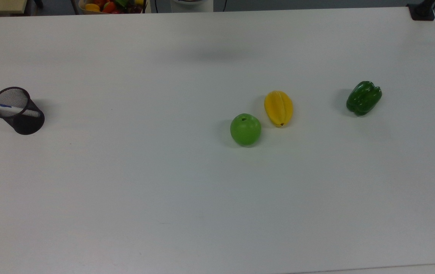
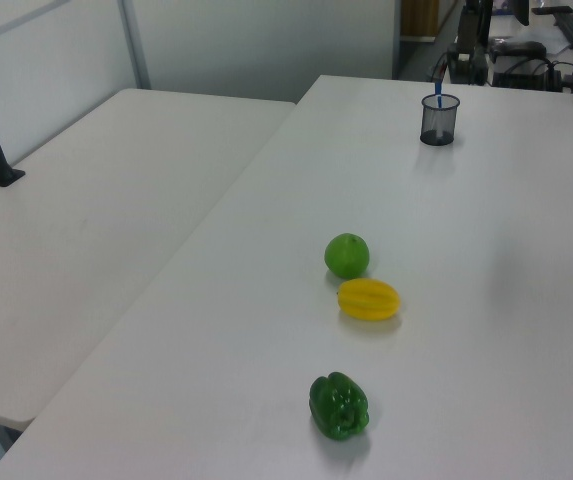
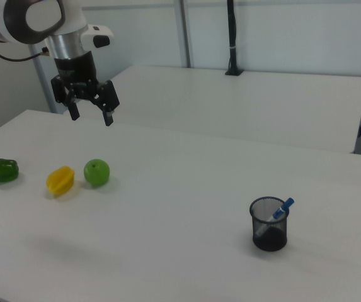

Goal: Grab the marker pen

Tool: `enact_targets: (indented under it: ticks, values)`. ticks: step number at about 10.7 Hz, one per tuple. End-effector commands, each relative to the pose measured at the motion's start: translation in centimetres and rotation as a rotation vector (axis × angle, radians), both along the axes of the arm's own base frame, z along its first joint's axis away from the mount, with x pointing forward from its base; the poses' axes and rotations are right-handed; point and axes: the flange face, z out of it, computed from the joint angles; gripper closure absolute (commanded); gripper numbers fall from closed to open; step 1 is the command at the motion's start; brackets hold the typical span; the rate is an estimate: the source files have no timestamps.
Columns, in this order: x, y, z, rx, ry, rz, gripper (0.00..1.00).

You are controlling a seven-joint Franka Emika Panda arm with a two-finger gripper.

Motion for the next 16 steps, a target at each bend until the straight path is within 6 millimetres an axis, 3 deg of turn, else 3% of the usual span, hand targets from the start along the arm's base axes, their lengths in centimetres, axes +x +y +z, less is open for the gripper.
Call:
enact_targets:
  ticks: [1, 9, 12, 14, 16]
  values:
    - [-0.8, 0.1, 0.3, -0.006, 0.012, -0.027, 0.0]
    - [-1.0, -0.1, 0.8, -0.005, 0.001, -0.069, 0.0]
    - [-1.0, -2.2, 1.4, -0.019, -0.018, -0.182, 0.0]
    - [0.0, -4.5, 1.9, -0.06, -0.111, -0.408, 0.0]
    - [1.6, -8.5, 1.9, -0.074, -0.239, -0.607, 0.0]
